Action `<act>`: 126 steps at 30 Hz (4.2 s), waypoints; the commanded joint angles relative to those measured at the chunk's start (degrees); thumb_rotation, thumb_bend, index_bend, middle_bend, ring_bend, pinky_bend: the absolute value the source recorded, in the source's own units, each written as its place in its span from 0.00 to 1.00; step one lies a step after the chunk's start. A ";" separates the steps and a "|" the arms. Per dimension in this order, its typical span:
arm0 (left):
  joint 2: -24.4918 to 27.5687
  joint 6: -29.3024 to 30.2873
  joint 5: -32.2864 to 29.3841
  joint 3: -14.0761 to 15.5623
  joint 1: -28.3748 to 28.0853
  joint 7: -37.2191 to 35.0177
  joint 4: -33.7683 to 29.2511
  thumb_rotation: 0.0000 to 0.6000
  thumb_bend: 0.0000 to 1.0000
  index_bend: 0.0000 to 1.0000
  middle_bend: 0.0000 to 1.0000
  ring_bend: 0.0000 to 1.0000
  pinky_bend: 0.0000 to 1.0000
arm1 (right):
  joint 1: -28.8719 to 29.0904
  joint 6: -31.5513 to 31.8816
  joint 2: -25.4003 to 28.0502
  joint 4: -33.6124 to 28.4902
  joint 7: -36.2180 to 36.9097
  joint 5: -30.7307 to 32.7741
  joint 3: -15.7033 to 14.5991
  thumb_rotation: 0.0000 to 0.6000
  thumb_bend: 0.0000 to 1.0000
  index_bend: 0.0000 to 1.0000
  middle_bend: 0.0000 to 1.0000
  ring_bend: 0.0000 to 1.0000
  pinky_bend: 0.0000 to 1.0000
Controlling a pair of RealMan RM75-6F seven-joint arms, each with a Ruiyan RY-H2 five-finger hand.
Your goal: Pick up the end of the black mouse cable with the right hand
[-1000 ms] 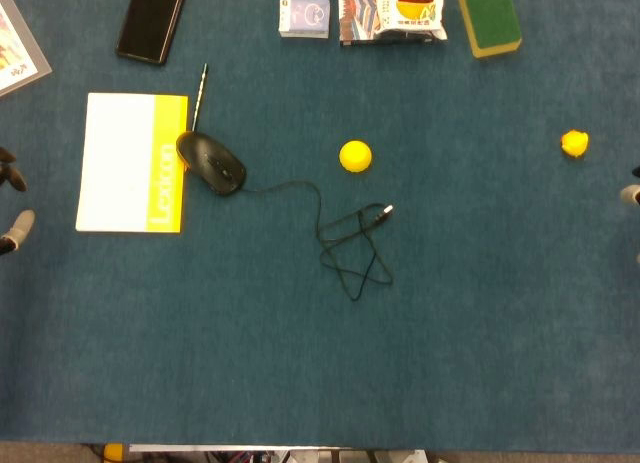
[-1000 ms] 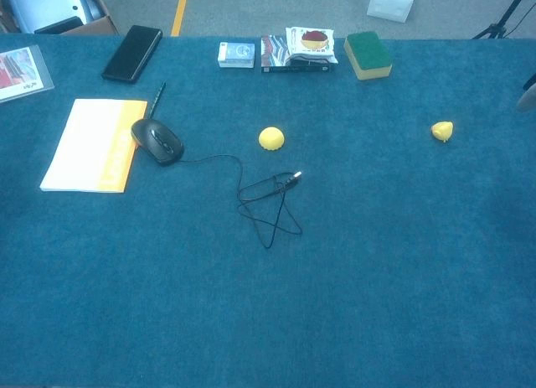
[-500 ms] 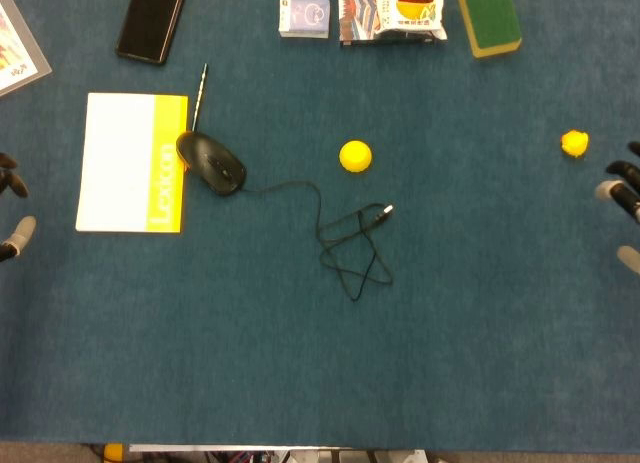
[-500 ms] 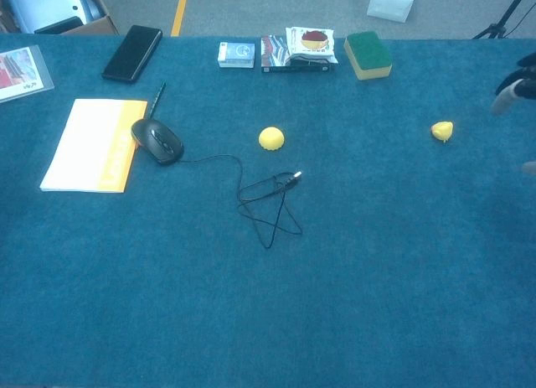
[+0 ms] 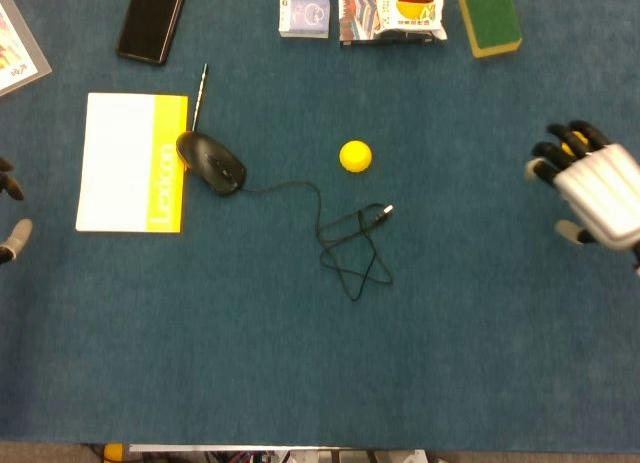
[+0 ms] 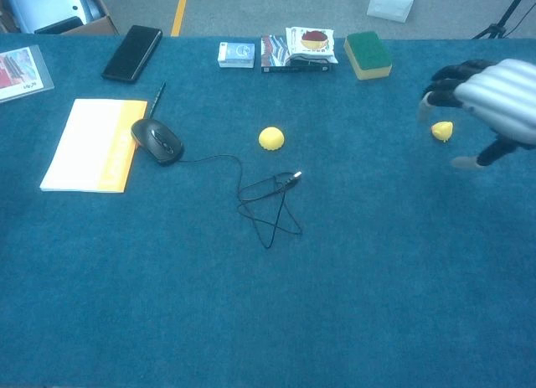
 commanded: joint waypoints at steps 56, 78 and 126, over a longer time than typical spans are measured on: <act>3.23 4.36 -0.09 -1.25 3.34 -0.24 -3.23 1.00 0.23 0.49 0.34 0.20 0.35 | 22.66 -13.97 -31.94 27.44 2.69 8.14 2.16 1.00 0.12 0.47 0.19 0.03 0.16; 3.55 4.93 0.32 -1.39 3.74 -0.72 -3.53 1.00 0.23 0.49 0.34 0.20 0.35 | 24.64 -15.44 -34.28 30.55 2.50 10.49 0.96 1.00 0.24 0.48 0.15 0.00 0.15; 3.42 4.52 0.22 -1.63 3.74 -0.32 -3.40 1.00 0.23 0.49 0.34 0.20 0.35 | 23.65 -9.20 -29.10 21.54 -1.02 9.05 -0.81 1.00 0.27 0.63 0.14 0.00 0.14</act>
